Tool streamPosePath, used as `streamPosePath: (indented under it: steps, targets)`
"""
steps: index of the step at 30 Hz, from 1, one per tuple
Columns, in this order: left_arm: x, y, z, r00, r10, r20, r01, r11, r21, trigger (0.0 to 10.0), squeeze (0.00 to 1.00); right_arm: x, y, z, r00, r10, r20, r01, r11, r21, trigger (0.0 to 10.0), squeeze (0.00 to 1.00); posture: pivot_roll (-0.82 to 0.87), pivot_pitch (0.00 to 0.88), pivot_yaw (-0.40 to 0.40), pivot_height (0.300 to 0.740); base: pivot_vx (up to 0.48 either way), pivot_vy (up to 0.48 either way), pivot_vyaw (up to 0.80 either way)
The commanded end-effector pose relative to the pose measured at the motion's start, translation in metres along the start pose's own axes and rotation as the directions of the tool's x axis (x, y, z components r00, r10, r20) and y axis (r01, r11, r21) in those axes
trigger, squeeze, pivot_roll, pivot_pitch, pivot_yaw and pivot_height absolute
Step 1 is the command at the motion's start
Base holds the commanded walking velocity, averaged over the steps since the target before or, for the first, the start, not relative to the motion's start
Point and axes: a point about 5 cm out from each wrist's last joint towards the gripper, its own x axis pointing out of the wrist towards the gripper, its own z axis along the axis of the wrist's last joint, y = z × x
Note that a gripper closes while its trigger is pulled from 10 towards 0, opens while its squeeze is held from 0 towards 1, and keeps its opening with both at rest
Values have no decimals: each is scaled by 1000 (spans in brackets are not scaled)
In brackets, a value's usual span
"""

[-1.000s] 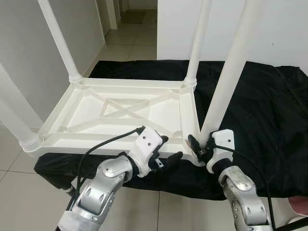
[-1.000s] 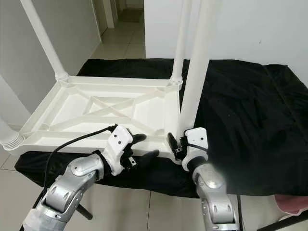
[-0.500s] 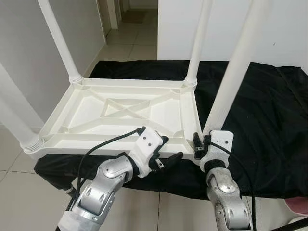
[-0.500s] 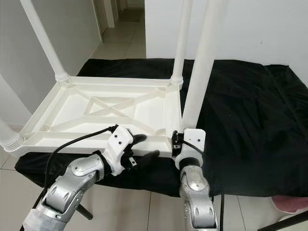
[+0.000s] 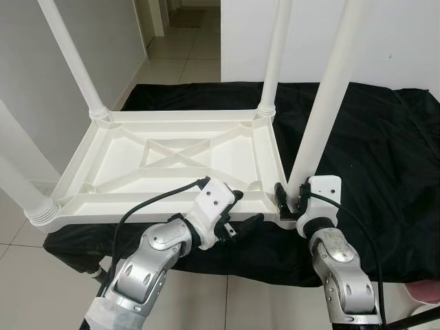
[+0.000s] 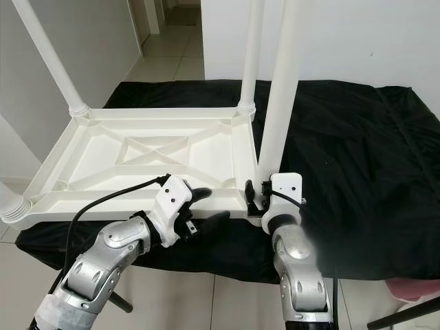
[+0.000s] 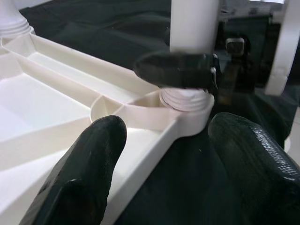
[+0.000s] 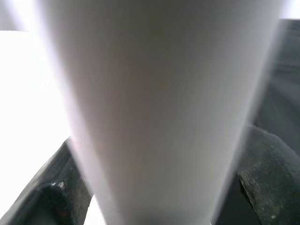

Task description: Building children table

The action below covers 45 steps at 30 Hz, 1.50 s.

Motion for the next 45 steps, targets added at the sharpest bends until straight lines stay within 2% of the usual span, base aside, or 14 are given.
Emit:
streamPosePath:
  steps: [1, 9, 13, 16, 20, 24, 25, 26, 27, 28, 29, 43, 44, 45]
  targets:
    - [-2, 1, -2, 1000, 27, -6, -27, 999, -18, 10000, 0, 4, 7, 1, 998, 64, 15, -64, 998, 0, 10000, 0, -45, 34, 44, 740, 0, 0, 0]
    - [1, -1, 1, 1000, 27, 5, -27, 999, -21, 10000, 0, 6, 15, 4, 967, 250, 47, -250, 968, -14, 10000, 0, -32, 20, 27, 740, 0, 0, 0]
    - [2, -3, 2, 1000, 10, 1, -10, 1000, -14, 10000, 0, 7, 12, 5, 957, 284, 52, -284, 959, -16, 10000, 0, -29, 17, 24, 740, 0, 0, 0]
    - [1, -9, 4, 999, -33, -1, 33, 999, 25, 10000, 0, 7, -2, 7, 940, 338, 55, -338, 941, -15, 10000, 0, -24, 10, 21, 740, 0, 0, 0]
    - [-1, -5, 3, 1000, -21, -16, 22, 998, 54, 10000, 0, 5, -20, 8, 899, 437, 28, -436, 899, -40, 10000, 0, -25, 7, 18, 740, 0, 0, 0]
    - [-1, -2, 2, 1000, -2, -15, 3, 999, 50, 10000, 0, 6, -24, 6, 890, 457, 12, -455, 889, -53, 9765, 0, -23, 5, 14, 740, 0, 0, 0]
    - [-1, -2, 3, 1000, 2, -13, -1, 999, 50, 10000, 0, 7, -26, 4, 880, 476, 1, -475, 878, -56, 7020, 0, -20, 4, 14, 740, 0, 0, 0]
    - [-1, -2, 3, 1000, 2, -13, -1, 999, 50, 10000, 0, 7, -26, 4, 880, 476, 1, -475, 878, -56, 7020, 0, -20, 4, 14, 740, 0, 0, 0]
    - [-1, -2, 3, 1000, 5, -12, -5, 999, 53, 10000, 0, 7, -27, 2, 870, 493, -16, -493, 868, -67, 3882, 0, -17, 2, 13, 740, 0, 0, 0]
    - [-1, -2, 3, 1000, 5, -12, -5, 999, 53, 10000, 0, 7, -27, 2, 870, 493, -16, -493, 868, -67, 3882, 0, -17, 2, 13, 740, 0, 0, 0]
    - [-1, -2, 3, 1000, 7, -12, -6, 998, 58, 10000, 0, 8, -29, -1, 863, 503, -31, -504, 860, -73, 0, 0, -14, 0, 10, 740, 0, 0, 0]
    - [0, -2, 5, 1000, 20, -7, -20, 997, 71, 10000, 0, 9, -37, -18, 844, 527, -102, -535, 842, -67, 0, 0, -2, 0, 5, 740, 0, 0, 0]
    - [0, -1, 5, 1000, 23, -6, -22, 997, 71, 10000, 0, 9, -38, -18, 852, 514, -102, -521, 851, -66, 5373, 0, -3, 0, 7, 740, 0, 0, 0]
    - [0, 0, 5, 1000, 24, -6, -24, 997, 73, 10000, 0, 11, -38, -19, 865, 493, -98, -499, 864, -58, 10000, 0, -3, 0, 10, 740, 0, 0, 0]
